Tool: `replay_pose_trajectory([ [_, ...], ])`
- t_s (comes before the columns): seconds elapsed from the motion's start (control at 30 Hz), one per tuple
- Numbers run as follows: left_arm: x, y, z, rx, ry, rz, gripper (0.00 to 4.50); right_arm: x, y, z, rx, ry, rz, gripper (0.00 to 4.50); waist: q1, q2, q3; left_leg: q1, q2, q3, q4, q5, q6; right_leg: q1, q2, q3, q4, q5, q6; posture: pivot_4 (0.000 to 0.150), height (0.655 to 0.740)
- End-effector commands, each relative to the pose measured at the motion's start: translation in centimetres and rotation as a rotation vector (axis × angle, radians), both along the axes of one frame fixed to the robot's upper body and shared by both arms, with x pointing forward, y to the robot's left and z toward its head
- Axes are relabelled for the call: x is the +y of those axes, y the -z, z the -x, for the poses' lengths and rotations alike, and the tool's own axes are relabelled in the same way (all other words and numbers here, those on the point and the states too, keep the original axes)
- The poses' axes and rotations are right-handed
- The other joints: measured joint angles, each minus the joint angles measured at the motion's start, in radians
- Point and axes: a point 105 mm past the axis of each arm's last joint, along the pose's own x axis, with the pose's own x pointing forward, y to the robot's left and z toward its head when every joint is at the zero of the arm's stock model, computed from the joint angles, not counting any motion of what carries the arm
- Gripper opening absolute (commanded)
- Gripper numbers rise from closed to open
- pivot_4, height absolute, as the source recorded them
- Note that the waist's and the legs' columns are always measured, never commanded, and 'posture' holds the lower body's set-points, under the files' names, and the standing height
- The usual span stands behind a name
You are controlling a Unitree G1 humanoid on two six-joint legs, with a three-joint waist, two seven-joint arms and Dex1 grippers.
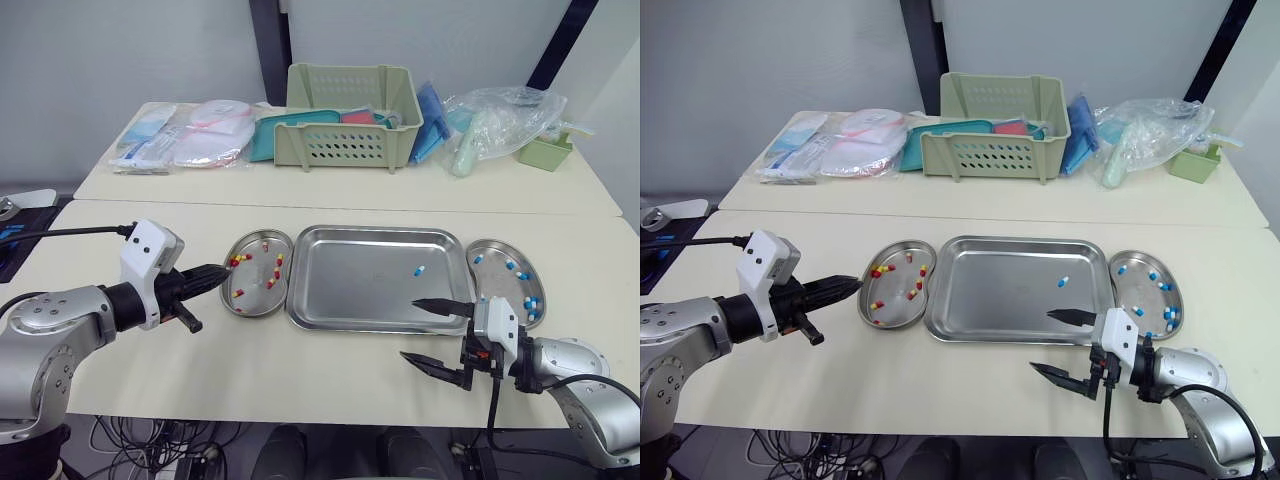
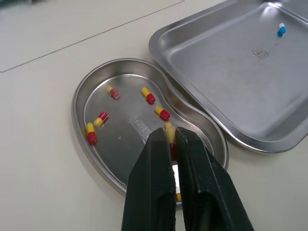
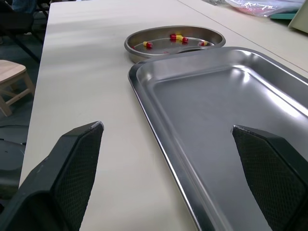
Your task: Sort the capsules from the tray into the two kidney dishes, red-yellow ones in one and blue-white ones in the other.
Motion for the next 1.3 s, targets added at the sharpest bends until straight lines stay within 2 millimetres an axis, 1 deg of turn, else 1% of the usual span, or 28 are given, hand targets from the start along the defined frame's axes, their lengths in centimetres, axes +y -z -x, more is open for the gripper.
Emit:
replay_pose_trajectory([
  [0.03, 0.0, -0.8, -0.5, -0.041, 0.015, -0.023, 0.02, 0.3, -0.8, 0.1, -0.056, -0.013, -0.011, 4.50, 0.000, 0.000, 0.000, 0.000, 0.000, 0.000, 0.000, 0.000, 0.000, 0.000, 0.000, 0.000, 0.000, 0.000, 0.000, 0.150, 0.7400],
  [0.53, -0.7, -0.2, -1.1, -0.041, 0.064, -0.041, 0.02, 0.6, -0.8, 0.0, -0.075, -0.002, -0.019, 4.50, 0.000, 0.000, 0.000, 0.000, 0.000, 0.000, 0.000, 0.000, 0.000, 0.000, 0.000, 0.000, 0.000, 0.000, 0.000, 0.150, 0.7400],
  [0.8, -1.2, -0.2, -1.3, -0.045, 0.079, -0.052, 0.02, 0.8, -0.9, 0.0, -0.075, -0.002, -0.020, 4.50, 0.000, 0.000, 0.000, 0.000, 0.000, 0.000, 0.000, 0.000, 0.000, 0.000, 0.000, 0.000, 0.000, 0.000, 0.000, 0.150, 0.7400],
  [1.1, -1.6, -0.4, -1.8, -0.054, 0.099, -0.068, 0.02, 1.0, -1.5, -0.3, -0.094, 0.009, -0.031, 4.50, 0.000, 0.000, 0.000, 0.000, 0.000, 0.000, 0.000, 0.000, 0.000, 0.000, 0.000, 0.000, 0.000, 0.000, 0.000, 0.150, 0.7400],
  [1.3, -1.8, -0.2, -2.0, -0.049, 0.103, -0.070, 0.02, 1.4, -2.5, -0.8, -0.143, 0.033, -0.066, 4.50, -0.001, 0.001, 0.000, 0.000, 0.000, 0.000, 0.000, 0.000, 0.000, 0.000, 0.000, 0.000, 0.000, 0.000, 0.000, 0.150, 0.7400],
])
